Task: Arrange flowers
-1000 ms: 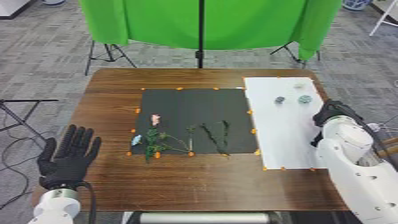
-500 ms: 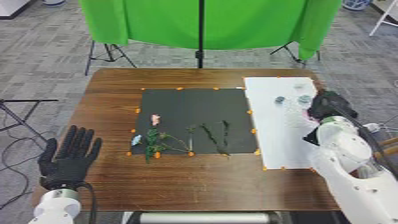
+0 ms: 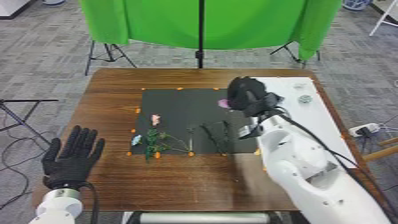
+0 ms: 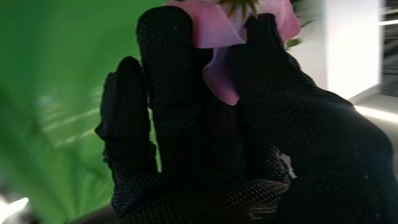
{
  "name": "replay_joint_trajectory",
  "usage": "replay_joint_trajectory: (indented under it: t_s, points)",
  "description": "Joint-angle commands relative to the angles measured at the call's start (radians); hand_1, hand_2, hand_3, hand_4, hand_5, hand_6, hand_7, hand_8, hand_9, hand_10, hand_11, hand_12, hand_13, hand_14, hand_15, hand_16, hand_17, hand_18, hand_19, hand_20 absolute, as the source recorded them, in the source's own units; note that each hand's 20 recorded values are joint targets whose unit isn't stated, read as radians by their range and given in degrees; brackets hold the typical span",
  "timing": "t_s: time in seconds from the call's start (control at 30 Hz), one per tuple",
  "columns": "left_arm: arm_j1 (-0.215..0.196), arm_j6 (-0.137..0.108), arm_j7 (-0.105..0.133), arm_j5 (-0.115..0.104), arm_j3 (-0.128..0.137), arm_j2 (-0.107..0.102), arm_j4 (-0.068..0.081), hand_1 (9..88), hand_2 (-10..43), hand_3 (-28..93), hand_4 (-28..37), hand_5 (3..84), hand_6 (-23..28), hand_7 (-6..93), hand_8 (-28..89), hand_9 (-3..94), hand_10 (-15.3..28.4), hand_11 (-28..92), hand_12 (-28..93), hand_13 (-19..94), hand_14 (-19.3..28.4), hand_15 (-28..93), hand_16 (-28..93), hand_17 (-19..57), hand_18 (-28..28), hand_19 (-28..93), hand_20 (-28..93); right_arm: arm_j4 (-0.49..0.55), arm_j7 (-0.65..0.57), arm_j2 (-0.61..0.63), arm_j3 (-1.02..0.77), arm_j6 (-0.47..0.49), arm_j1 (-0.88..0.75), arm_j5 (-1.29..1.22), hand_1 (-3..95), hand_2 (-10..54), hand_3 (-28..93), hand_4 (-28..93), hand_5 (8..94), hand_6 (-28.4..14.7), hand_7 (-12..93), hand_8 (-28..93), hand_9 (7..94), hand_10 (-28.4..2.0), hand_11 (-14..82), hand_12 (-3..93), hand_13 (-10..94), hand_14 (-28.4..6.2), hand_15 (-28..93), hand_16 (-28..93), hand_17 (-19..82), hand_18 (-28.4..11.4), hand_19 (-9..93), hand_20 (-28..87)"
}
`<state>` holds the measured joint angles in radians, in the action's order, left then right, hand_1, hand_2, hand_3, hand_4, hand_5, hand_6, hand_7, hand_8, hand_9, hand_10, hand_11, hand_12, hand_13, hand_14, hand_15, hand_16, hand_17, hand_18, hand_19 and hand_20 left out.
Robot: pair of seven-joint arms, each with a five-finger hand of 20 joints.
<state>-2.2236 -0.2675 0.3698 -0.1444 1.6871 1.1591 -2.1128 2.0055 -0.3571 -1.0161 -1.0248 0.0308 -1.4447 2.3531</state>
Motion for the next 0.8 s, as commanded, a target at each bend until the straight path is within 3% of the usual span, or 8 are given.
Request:
replay_joint_trajectory:
  t_s: [0.03, 0.13, 0.37, 0.5, 0.57, 0.67, 0.8]
  points:
    - [0.003, -0.012, -0.019, 0.004, -0.010, -0.003, 0.014, 25.8, 17.6, 77, -28.3, 48.5, 10.7, 10.2, -9, 41.8, 16.2, 22, 10, 31, 16.4, 38, -8, -7.5, 14.3, 41, 15, -0.059, 0.095, -0.150, 0.164, 0.057, 0.057, 0.010, 60.2, -9.5, 68, -28, 71.5, -2.2, 43, 1, 81.1, -12.1, 14.1, 40.8, 72, -6.1, 40, 37, 37, -21.4, 86, 24]
    - [0.010, -0.013, -0.026, 0.006, -0.016, -0.007, 0.017, 25.8, 17.6, 77, -28.3, 48.5, 10.7, 10.0, -9, 41.8, 16.2, 22, 10, 31, 16.4, 38, -8, -7.5, 14.3, 41, 15, -0.072, 0.079, -0.194, 0.198, 0.094, 0.076, -0.011, 60.1, -9.5, 68, -28, 71.2, -2.2, 43, 0, 80.8, -12.1, 14.1, 40.7, 72, -6.0, 40, 37, 37, -21.4, 86, 25]
    - [0.014, -0.011, -0.026, 0.009, -0.022, -0.020, 0.019, 25.7, 17.5, 77, -28.3, 48.5, 10.7, 10.1, -9, 41.7, 16.2, 22, 10, 31, 16.4, 38, -8, -7.5, 14.4, 41, 15, -0.098, 0.095, -0.247, 0.267, 0.075, 0.113, 0.038, 60.0, -9.5, 67, -28, 69.9, -2.3, 43, -1, 79.5, -12.1, 13.8, 39.9, 71, -5.9, 39, 37, 37, -21.4, 86, 25]
    - [0.032, -0.020, -0.027, -0.001, -0.017, -0.019, 0.030, 25.7, 17.5, 77, -28.3, 48.4, 10.7, 10.0, -9, 41.7, 16.2, 22, 10, 31, 16.5, 38, -8, -7.5, 14.3, 41, 15, -0.216, 0.131, -0.300, 0.307, 0.029, 0.151, 0.167, 59.9, -9.5, 67, -28, 69.4, -2.3, 43, -1, 78.9, -12.1, 13.6, 39.6, 71, -5.9, 39, 36, 37, -21.4, 86, 25]
    - [0.048, -0.018, -0.025, 0.008, -0.017, -0.023, 0.038, 25.7, 17.5, 77, -28.3, 48.4, 10.7, 9.9, -9, 41.7, 16.2, 22, 10, 31, 16.5, 38, -8, -7.5, 14.4, 41, 15, -0.271, 0.116, -0.319, 0.321, 0.013, 0.171, 0.193, 59.9, -9.5, 67, -28, 69.2, -2.3, 43, -2, 78.6, -12.2, 13.4, 39.4, 70, -6.0, 39, 36, 37, -21.5, 86, 25]
    - [0.053, -0.004, -0.021, 0.009, -0.020, -0.034, 0.037, 25.7, 17.5, 77, -28.3, 48.4, 10.7, 9.8, -9, 41.7, 16.2, 22, 10, 31, 16.4, 38, -8, -7.5, 14.4, 41, 15, -0.310, 0.081, -0.336, 0.323, 0.012, 0.180, 0.198, 60.0, -9.5, 66, -28, 68.9, -2.4, 43, -2, 78.1, -12.1, 13.1, 38.8, 70, -6.2, 39, 36, 36, -21.8, 86, 26]
    - [0.050, -0.009, -0.025, 0.006, -0.023, -0.041, 0.032, 25.7, 17.5, 77, -28.3, 48.4, 10.7, 9.9, -9, 41.7, 16.1, 22, 10, 31, 16.4, 38, -8, -7.5, 14.3, 41, 15, -0.325, 0.060, -0.352, 0.320, 0.017, 0.169, 0.208, 60.3, -9.5, 65, -28, 68.6, -2.5, 43, -2, 77.5, -12.0, 13.1, 38.6, 69, -6.3, 39, 36, 36, -21.9, 86, 26]
